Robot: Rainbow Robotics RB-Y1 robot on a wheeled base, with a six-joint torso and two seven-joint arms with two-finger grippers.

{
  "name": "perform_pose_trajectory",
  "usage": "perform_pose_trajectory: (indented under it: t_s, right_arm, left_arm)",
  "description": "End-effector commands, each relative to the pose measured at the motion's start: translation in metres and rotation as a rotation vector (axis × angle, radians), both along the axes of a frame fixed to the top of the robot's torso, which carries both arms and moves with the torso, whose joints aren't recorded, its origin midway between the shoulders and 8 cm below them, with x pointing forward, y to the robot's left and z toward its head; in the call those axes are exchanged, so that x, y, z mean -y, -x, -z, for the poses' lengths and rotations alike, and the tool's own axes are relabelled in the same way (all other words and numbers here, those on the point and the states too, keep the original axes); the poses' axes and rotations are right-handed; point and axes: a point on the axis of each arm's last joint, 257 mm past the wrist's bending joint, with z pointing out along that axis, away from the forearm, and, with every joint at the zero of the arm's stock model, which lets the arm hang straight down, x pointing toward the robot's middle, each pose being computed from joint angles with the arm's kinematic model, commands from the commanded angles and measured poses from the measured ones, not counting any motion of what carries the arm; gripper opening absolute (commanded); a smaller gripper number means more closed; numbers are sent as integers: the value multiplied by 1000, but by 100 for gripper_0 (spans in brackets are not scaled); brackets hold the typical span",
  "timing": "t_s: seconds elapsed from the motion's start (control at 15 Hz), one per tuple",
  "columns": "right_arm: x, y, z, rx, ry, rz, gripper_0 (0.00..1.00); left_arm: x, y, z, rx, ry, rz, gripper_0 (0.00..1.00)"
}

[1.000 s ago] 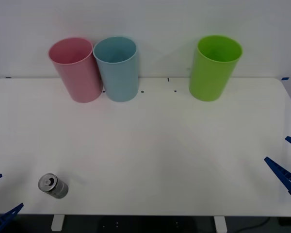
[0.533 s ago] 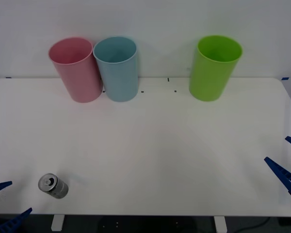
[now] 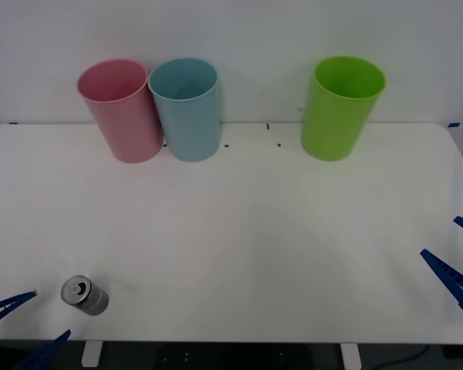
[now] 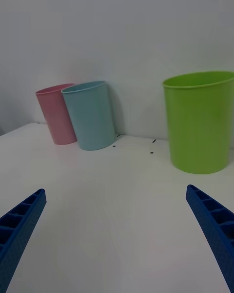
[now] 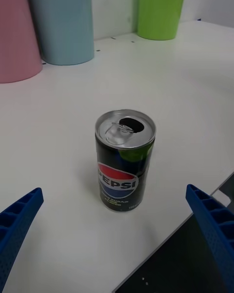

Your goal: Grasp the object on the table and drop it into the matching bin: aluminum can to the light blue bin, PET bottle to the pink bin.

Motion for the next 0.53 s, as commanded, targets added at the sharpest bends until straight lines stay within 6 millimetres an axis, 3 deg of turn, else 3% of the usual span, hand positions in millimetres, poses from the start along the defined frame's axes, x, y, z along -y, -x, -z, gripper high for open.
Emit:
perform_pose_trajectory:
  t_s: [0.07, 0.53]
  right_arm:
    - [0, 0, 0, 0, 0, 0, 100]
    - [0, 0, 0, 0, 0, 0, 100]
  left_arm:
    - [6, -5, 7, 6, -9, -17, 100]
    - [18, -27, 21, 17, 6, -6, 100]
